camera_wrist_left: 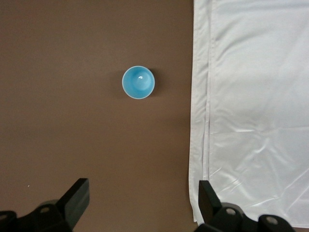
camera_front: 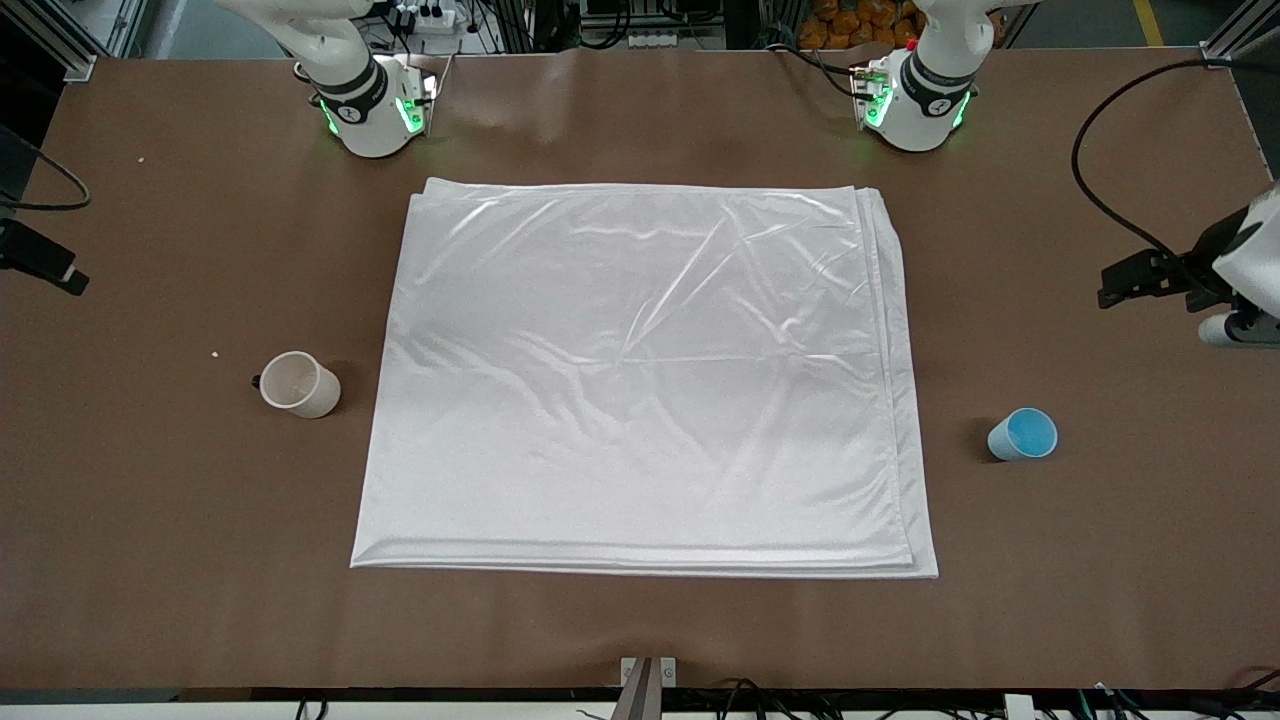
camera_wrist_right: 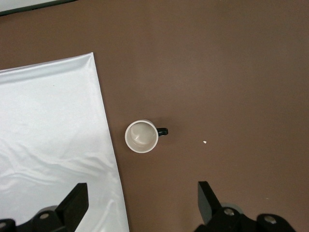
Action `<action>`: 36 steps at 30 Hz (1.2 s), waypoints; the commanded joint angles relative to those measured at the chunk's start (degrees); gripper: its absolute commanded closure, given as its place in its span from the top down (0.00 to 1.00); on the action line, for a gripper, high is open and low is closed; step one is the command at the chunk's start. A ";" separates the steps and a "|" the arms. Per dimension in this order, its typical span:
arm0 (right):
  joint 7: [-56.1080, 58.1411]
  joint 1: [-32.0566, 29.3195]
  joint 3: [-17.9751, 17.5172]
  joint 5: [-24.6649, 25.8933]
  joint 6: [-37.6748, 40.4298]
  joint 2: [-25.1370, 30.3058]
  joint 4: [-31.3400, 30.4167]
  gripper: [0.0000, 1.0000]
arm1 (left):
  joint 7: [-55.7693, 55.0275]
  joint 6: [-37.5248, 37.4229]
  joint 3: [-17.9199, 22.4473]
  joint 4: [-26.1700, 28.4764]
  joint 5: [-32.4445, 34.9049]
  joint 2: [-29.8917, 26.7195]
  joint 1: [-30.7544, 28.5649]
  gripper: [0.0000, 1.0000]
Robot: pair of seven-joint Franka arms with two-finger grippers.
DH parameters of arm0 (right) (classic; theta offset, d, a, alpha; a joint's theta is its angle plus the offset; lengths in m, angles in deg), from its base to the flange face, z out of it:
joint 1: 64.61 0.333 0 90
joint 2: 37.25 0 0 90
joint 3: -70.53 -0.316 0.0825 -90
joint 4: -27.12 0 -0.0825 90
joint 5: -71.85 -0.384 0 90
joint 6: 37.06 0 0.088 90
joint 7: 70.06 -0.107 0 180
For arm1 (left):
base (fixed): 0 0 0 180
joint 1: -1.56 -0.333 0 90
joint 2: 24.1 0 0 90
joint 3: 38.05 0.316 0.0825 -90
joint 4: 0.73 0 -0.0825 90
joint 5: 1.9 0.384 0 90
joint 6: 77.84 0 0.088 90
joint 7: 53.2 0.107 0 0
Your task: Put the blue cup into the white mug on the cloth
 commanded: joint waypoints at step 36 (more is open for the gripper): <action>35.17 -0.09 -0.50 0.63 -18.44 0.72 -22.14 1.00 | 6.56 20.41 -0.20 -1.04 4.52 21.76 -6.53 1.00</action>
